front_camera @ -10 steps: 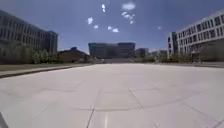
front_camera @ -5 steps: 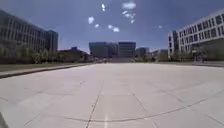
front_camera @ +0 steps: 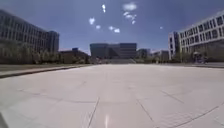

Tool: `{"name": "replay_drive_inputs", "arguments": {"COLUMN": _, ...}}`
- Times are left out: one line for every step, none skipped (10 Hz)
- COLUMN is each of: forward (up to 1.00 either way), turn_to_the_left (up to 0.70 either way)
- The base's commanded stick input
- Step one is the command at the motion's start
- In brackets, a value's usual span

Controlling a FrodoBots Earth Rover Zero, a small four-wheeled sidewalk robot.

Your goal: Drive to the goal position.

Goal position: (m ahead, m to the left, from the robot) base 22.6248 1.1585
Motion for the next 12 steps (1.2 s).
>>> {"name": "replay_drive_inputs", "arguments": {"forward": 0.5, "turn_to_the_left": 0.0}}
{"name": "replay_drive_inputs", "arguments": {"forward": 0.5, "turn_to_the_left": 0.0}}
{"name": "replay_drive_inputs", "arguments": {"forward": 0.5, "turn_to_the_left": 0.0}}
{"name": "replay_drive_inputs", "arguments": {"forward": 0.5, "turn_to_the_left": 0.0}}
{"name": "replay_drive_inputs", "arguments": {"forward": 0.5, "turn_to_the_left": 0.0}}
{"name": "replay_drive_inputs", "arguments": {"forward": 0.5, "turn_to_the_left": 0.0}}
{"name": "replay_drive_inputs", "arguments": {"forward": 0.5, "turn_to_the_left": 0.0}}
{"name": "replay_drive_inputs", "arguments": {"forward": 0.5, "turn_to_the_left": 0.0}}
{"name": "replay_drive_inputs", "arguments": {"forward": 0.5, "turn_to_the_left": 0.0}}
{"name": "replay_drive_inputs", "arguments": {"forward": 0.5, "turn_to_the_left": 0.0}}
{"name": "replay_drive_inputs", "arguments": {"forward": 0.5, "turn_to_the_left": 0.0}}
{"name": "replay_drive_inputs", "arguments": {"forward": 0.5, "turn_to_the_left": 0.0}}
